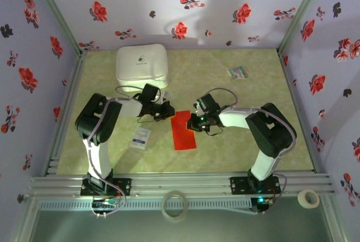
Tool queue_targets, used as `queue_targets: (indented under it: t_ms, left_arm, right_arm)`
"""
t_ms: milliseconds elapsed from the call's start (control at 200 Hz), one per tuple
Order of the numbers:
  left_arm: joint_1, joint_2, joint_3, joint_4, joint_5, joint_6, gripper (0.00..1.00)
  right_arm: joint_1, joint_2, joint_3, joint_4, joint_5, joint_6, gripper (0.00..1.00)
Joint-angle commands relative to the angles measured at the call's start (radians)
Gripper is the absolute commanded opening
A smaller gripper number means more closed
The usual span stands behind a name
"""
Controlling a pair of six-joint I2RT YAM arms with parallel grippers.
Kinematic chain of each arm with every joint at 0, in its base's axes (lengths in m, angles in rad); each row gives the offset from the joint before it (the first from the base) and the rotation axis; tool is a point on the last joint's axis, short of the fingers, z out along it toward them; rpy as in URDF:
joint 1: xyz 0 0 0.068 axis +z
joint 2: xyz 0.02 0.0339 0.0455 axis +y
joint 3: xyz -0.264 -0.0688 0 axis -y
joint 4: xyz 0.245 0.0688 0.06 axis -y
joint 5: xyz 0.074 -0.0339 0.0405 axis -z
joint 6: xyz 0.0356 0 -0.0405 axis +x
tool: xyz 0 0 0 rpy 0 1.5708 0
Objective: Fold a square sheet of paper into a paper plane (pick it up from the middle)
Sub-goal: First fold the square sheet of paper in half at the center of the table.
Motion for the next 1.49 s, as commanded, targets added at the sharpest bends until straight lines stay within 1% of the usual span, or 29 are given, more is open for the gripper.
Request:
queue_targets:
  t_ms: [0,90,155,265,405,635,745,825,985,1045,1105,1185,1240,1350,1490]
  left_arm:
    - [0.022,0.034,0.006,-0.02,-0.069,-0.006,0.03]
    - [0.026,0.045,0.007,-0.036,-0.093,-0.015,0.03]
    - [0.025,0.043,0.013,-0.064,-0.129,-0.02,0.01]
    - [0.024,0.033,0.032,-0.135,-0.212,-0.015,0.01]
    - [0.025,0.038,0.087,-0.224,-0.265,-0.014,0.01]
    - [0.02,0.025,0.125,-0.273,-0.296,-0.031,0.01]
    - [0.004,-0.009,0.143,-0.323,-0.348,-0.025,0.02]
    - [-0.01,-0.049,0.155,-0.348,-0.361,-0.024,0.03]
    - [-0.042,-0.15,0.188,-0.432,-0.425,-0.011,0.07]
    - [-0.051,-0.181,0.182,-0.439,-0.423,-0.007,0.08]
    - [-0.068,-0.205,0.171,-0.433,-0.396,0.005,0.09]
    - [-0.094,-0.214,0.159,-0.421,-0.346,0.037,0.09]
    - [-0.112,-0.212,0.143,-0.403,-0.318,0.045,0.09]
    - [-0.128,-0.192,0.105,-0.322,-0.256,0.037,0.1]
    - [-0.131,-0.126,0.131,-0.286,-0.22,0.037,0.1]
  right_arm:
    - [0.001,0.039,-0.049,-0.123,0.107,0.015,0.0]
    - [0.001,0.038,-0.045,-0.127,0.106,0.014,0.0]
    - [0.001,0.036,-0.046,-0.128,0.107,0.013,0.0]
    - [0.001,0.033,-0.047,-0.131,0.109,0.013,0.0]
    - [0.003,0.029,-0.042,-0.137,0.109,0.01,0.0]
    - [0.003,0.029,-0.047,-0.134,0.109,0.012,0.0]
    - [0.004,0.026,-0.047,-0.13,0.107,0.014,0.0]
    - [0.004,0.025,-0.047,-0.122,0.105,0.018,0.0]
    - [0.004,0.009,-0.034,-0.055,0.049,0.048,0.03]
    - [0.007,-0.003,-0.016,-0.052,0.046,0.045,0.07]
    - [0.02,-0.049,-0.017,-0.053,0.109,0.047,0.14]
    - [0.03,-0.136,-0.034,-0.025,0.13,0.051,0.17]
    - [0.03,-0.2,-0.051,-0.044,0.161,0.059,0.25]
    - [0.026,-0.326,-0.109,-0.085,0.198,0.095,0.33]
    - [0.017,-0.424,-0.186,-0.109,0.156,0.161,0.35]
